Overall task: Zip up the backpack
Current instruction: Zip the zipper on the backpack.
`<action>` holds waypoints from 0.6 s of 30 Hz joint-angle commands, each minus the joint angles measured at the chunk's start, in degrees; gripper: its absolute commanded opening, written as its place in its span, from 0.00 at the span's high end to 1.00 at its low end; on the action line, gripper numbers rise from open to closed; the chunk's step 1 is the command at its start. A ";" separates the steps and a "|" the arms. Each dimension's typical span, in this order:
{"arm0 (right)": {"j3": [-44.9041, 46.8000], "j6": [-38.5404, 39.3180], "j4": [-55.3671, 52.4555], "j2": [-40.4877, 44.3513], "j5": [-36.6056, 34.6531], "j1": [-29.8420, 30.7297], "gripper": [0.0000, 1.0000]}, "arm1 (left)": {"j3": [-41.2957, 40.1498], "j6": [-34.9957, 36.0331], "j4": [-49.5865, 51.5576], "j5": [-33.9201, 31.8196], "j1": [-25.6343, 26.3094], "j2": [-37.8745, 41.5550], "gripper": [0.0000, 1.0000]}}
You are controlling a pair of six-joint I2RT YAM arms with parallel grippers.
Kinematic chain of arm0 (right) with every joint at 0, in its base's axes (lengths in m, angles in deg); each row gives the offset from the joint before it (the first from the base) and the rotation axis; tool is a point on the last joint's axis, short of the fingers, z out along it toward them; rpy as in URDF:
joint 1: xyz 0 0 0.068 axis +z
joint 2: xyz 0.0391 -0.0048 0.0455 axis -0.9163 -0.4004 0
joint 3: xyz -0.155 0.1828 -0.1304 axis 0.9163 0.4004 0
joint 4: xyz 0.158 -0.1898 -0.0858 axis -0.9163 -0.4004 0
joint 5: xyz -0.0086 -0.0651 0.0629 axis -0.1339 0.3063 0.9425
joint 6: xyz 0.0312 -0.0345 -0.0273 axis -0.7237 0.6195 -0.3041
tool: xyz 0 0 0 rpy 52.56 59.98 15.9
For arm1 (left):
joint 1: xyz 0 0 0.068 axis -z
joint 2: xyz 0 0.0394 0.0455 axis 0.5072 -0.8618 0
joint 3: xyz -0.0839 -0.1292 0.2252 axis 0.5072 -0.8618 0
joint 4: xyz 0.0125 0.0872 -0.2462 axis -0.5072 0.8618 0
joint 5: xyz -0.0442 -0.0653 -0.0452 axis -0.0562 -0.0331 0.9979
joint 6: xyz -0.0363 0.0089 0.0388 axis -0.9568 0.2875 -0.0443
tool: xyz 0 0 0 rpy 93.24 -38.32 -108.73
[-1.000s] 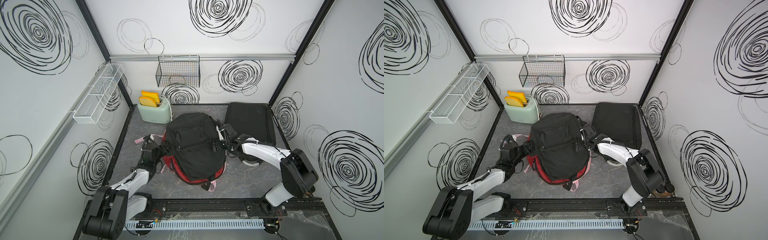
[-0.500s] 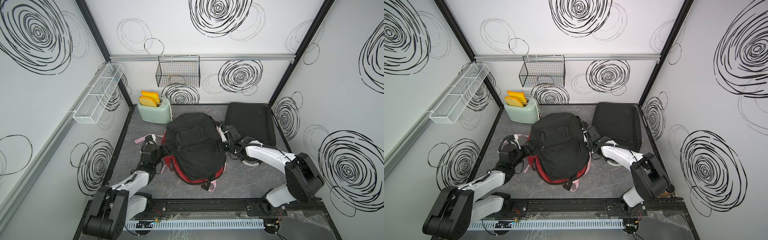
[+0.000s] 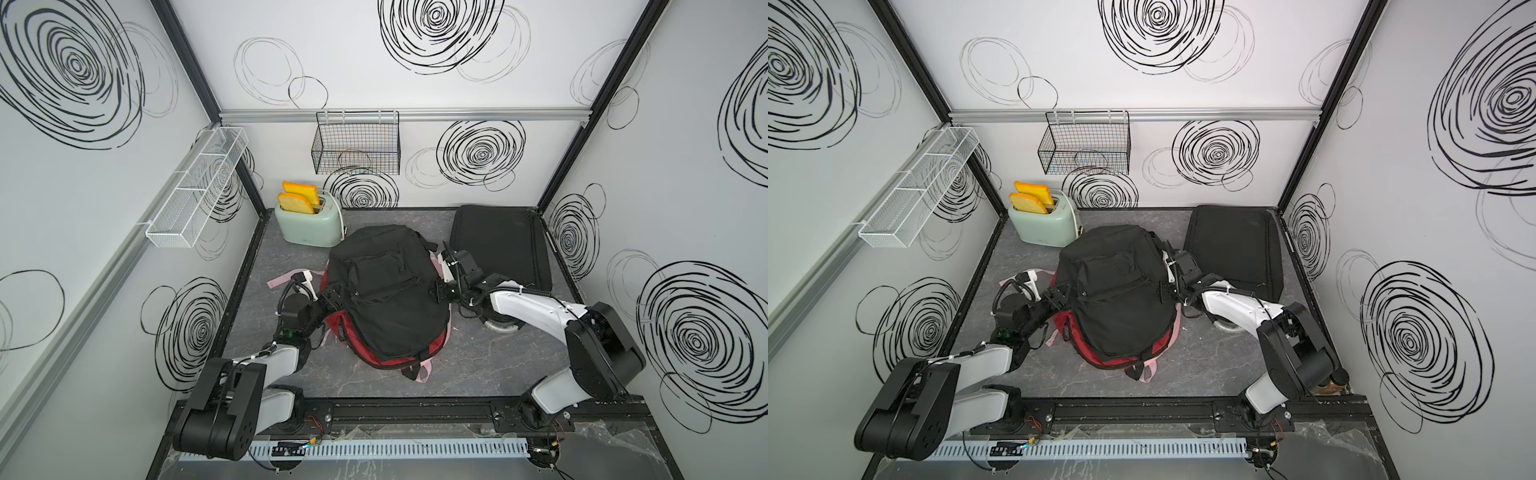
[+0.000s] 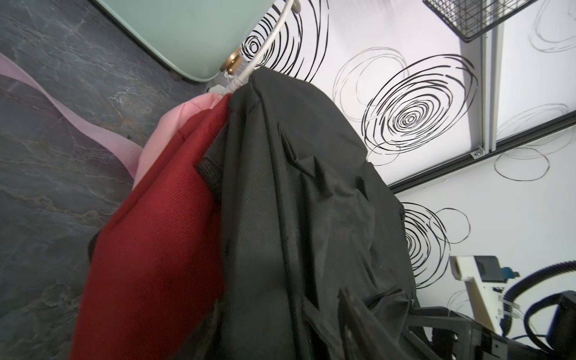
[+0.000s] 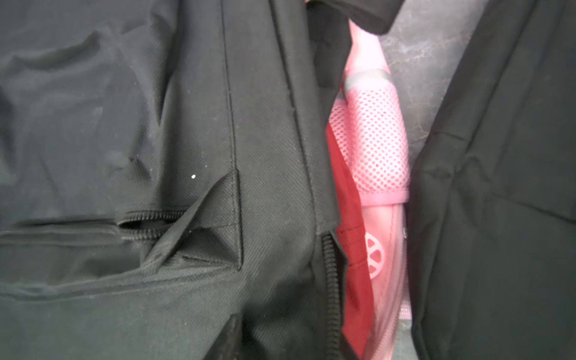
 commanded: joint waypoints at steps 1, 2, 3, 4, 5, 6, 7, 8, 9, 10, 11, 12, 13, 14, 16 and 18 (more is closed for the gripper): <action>-3.25 0.65 -4.18 0.18 -3.09 0.68 0.35 | -0.59 -1.85 -6.74 2.53 -0.34 1.22 0.43; -4.83 0.44 -6.22 0.64 -5.80 0.65 0.28 | -0.73 -1.86 -6.80 2.53 -0.34 1.54 0.43; -7.08 0.22 -8.58 0.96 -9.11 0.62 0.24 | -0.88 -1.87 -6.83 2.53 -0.42 2.01 0.42; -9.19 0.29 -10.61 1.04 -12.00 0.65 0.22 | -0.89 -1.93 -6.81 2.53 -0.42 2.38 0.42; -11.62 0.37 -12.66 1.24 -14.99 0.82 0.20 | -1.02 -1.99 -6.91 2.55 -0.42 2.78 0.42; -13.98 0.90 -14.08 1.42 -17.86 1.23 0.19 | -1.23 -2.03 -6.92 2.53 -0.47 3.12 0.40; -15.76 1.59 -14.70 1.42 -19.27 1.63 0.18 | -1.21 -2.03 -6.92 2.59 -0.51 3.40 0.39; -17.75 2.56 -15.06 1.37 -19.71 2.17 0.18 | -1.31 -2.12 -7.00 2.61 -0.51 3.64 0.39; -19.69 3.34 -15.30 1.03 -19.64 2.82 0.18 | -1.43 -2.21 -7.01 2.55 -0.56 3.84 0.38; -21.10 4.06 -15.24 0.51 -19.30 3.54 0.19 | -1.51 -2.29 -7.11 2.61 -0.63 3.98 0.38; -22.42 5.15 -14.68 -0.04 -19.16 4.75 0.20 | -1.60 -2.34 -7.31 2.62 -0.62 4.14 0.38; -23.58 6.25 -13.84 -0.80 -18.89 6.27 0.21 | -1.76 -2.46 -7.56 2.78 -0.69 4.29 0.39; -24.78 7.50 -12.87 -1.83 -18.21 7.85 0.22 | -1.85 -2.62 -7.97 2.92 -0.70 4.43 0.41; -25.70 8.48 -12.24 -2.81 -17.99 9.28 0.23 | -1.87 -2.69 -8.27 3.04 -0.69 4.48 0.44; -28.59 10.68 -11.63 -6.15 -17.31 12.41 0.24 | -1.78 -2.81 -8.18 3.32 -0.69 4.55 0.51; -31.67 12.32 -11.68 -9.64 -16.77 14.92 0.26 | -1.90 -2.95 -8.40 3.40 -0.69 4.57 0.51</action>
